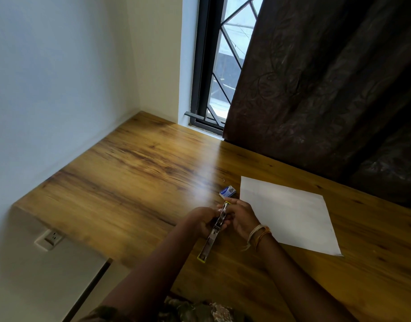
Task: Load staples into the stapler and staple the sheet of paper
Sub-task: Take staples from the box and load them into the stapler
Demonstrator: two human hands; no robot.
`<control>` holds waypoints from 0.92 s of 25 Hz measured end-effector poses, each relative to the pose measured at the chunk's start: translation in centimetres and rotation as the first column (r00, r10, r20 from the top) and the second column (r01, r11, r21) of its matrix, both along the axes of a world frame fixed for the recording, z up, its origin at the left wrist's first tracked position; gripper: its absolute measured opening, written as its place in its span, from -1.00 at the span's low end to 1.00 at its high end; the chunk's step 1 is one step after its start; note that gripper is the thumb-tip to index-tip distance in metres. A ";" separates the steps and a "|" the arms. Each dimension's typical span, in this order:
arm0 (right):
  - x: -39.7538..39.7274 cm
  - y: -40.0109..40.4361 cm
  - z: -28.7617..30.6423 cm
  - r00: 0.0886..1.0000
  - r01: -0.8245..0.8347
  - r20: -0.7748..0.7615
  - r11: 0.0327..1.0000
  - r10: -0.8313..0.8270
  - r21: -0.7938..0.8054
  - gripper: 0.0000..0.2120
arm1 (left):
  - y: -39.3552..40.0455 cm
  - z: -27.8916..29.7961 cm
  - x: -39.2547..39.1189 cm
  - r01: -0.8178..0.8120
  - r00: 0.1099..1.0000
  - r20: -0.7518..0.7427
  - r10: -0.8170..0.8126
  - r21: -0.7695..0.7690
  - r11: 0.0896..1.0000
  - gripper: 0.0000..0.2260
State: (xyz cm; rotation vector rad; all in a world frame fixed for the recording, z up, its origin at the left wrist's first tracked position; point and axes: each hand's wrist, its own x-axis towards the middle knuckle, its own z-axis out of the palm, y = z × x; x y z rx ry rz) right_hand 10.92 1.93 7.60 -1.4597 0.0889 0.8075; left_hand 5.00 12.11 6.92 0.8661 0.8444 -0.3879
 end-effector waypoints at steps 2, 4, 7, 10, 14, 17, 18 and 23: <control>-0.5 0.1 0.1 0.995 0.061 -0.078 0.998 -0.060 0.007 -0.78 | -0.2 0.3 0.0 -0.009 1.000 -0.025 0.009 -0.004 1.000 -0.84; -1.0 -0.1 -0.2 0.986 0.096 -0.140 0.995 -0.094 0.006 -0.78 | -0.4 0.3 0.0 -0.031 0.999 -0.021 0.031 0.004 0.999 -0.85; -1.4 0.0 -0.7 0.972 0.147 -0.195 0.988 -0.135 0.048 -0.73 | -0.5 0.3 -0.2 -0.077 0.997 -0.011 0.077 -0.013 0.997 -0.81; -1.4 0.2 -0.9 0.952 0.197 -0.254 0.976 -0.168 0.093 -0.73 | -0.6 0.3 -0.3 -0.104 0.994 0.014 0.105 -0.084 0.991 -0.79; -1.8 0.0 -0.8 0.972 0.162 -0.177 0.987 -0.155 0.022 -0.72 | -0.5 -0.1 -0.8 -0.090 0.996 -0.021 0.088 -0.082 0.993 -0.78; -2.0 0.0 -1.1 0.989 0.136 -0.059 0.990 -0.137 -0.032 -0.71 | -0.1 -0.1 -0.8 -0.149 0.988 -0.055 0.142 -0.144 0.978 -0.77; -2.0 -0.1 -1.2 0.992 0.122 -0.028 0.992 -0.123 -0.038 -0.70 | 0.0 0.0 -0.8 -0.161 0.986 -0.059 0.153 -0.170 0.972 -0.77; -1.8 -1.8 -1.7 0.950 -0.176 0.241 0.978 0.198 -0.109 -0.52 | 0.8 0.4 -0.7 -0.339 0.941 -0.085 0.329 -0.285 0.896 -0.79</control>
